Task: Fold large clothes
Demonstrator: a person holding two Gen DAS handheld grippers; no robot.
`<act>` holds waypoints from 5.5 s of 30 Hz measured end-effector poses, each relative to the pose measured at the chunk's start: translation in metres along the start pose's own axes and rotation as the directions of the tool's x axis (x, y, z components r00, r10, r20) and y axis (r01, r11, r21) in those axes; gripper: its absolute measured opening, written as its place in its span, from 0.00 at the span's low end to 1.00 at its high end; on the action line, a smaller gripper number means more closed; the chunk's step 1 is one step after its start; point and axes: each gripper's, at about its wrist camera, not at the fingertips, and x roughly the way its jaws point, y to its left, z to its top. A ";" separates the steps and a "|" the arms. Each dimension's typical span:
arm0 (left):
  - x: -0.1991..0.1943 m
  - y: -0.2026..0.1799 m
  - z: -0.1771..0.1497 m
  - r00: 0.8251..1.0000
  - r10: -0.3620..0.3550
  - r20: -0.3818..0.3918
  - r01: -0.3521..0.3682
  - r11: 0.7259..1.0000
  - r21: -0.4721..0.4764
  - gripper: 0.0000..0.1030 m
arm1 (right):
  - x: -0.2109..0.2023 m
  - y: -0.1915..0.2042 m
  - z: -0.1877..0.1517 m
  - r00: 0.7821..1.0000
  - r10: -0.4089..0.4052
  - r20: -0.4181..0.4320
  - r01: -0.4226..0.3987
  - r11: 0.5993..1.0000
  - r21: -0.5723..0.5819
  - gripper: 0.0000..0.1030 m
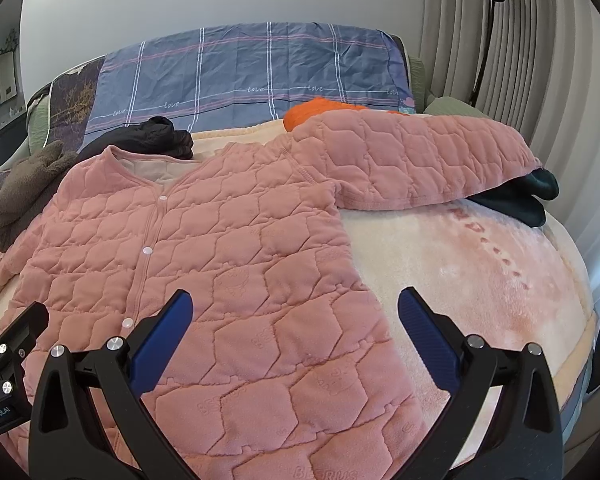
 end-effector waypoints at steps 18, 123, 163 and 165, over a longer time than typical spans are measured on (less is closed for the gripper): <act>0.002 0.004 -0.003 1.000 -0.007 0.004 0.007 1.000 -0.013 0.98 | 0.000 0.002 -0.001 1.000 0.015 0.006 -0.015 1.000 0.013 0.99; 0.132 0.163 0.006 0.976 0.177 -0.130 -0.180 0.984 -0.009 0.86 | 0.171 -0.009 0.131 0.895 0.420 -0.148 -0.378 0.892 0.246 0.16; 0.183 0.095 0.012 0.991 0.048 -0.122 -0.042 0.998 0.052 0.37 | 0.120 -0.165 0.102 0.954 0.245 0.173 -0.291 0.896 0.336 0.34; 0.184 0.094 0.012 0.991 0.052 -0.120 -0.046 0.997 0.055 0.37 | 0.122 -0.223 0.095 0.975 0.144 0.167 -0.206 0.865 0.458 0.34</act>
